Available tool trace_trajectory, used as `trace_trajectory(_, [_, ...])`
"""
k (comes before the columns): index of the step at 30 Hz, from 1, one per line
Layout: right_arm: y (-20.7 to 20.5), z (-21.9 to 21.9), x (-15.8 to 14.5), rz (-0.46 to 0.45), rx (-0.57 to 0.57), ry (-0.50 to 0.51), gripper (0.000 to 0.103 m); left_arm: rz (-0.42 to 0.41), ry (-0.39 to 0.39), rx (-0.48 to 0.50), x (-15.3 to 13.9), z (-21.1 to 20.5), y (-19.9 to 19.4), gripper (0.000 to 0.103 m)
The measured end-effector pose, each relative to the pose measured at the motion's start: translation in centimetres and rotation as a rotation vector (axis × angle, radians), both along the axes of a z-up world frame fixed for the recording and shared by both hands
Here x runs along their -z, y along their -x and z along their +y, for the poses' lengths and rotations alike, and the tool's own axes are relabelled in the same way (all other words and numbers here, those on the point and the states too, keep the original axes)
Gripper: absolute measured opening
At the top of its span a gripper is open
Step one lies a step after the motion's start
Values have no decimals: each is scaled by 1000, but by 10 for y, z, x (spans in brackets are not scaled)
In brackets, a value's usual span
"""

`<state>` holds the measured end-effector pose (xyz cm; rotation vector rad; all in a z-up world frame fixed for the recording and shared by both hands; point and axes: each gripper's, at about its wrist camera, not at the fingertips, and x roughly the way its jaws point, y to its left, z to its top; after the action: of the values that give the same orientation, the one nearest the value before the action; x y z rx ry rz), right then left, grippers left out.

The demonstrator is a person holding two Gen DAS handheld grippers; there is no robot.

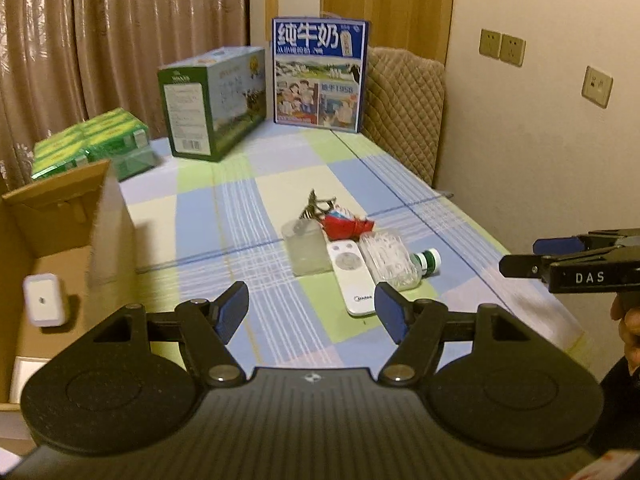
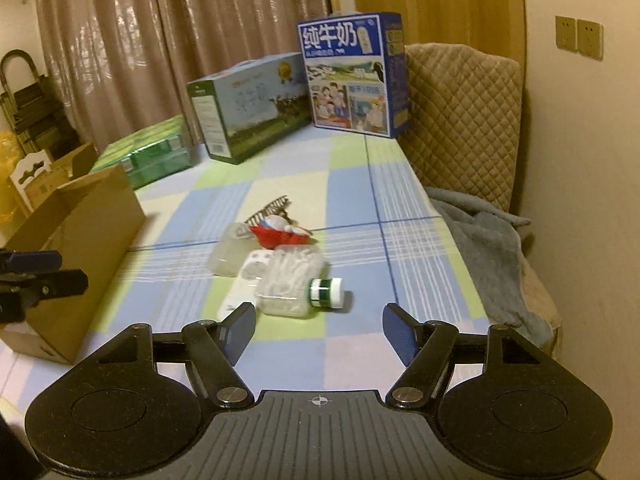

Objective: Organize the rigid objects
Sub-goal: 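Move both tools back toward the remote and clear box on the table, then grasp the green-white spool with the right tool while the left tool grasps the white remote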

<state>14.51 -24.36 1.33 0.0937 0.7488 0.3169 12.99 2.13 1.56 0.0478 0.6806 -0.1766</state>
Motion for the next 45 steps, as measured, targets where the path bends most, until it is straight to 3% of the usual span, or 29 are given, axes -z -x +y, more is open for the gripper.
trace_trajectory(10, [-49, 15, 43, 23, 15, 4, 67, 34, -19, 30, 51, -11, -33, 66])
trace_trajectory(19, [-91, 37, 78, 70, -12, 145, 65, 77, -20, 32, 84, -10, -52, 66])
trace_trajectory(27, [-105, 51, 92, 90, -33, 146, 65, 102, 9, 9, 93, 0, -61, 66])
trace_trajectory(34, [-105, 38, 85, 69, 41, 49, 59, 105, 28, 7, 93, 2, -63, 66])
trace_trajectory(39, [-110, 31, 84, 72, 82, 69, 59, 115, 33, 12, 95, 0, -63, 66])
trace_trajectory(45, [-118, 40, 93, 83, 49, 91, 58, 122, 31, 17, 98, -2, -64, 66])
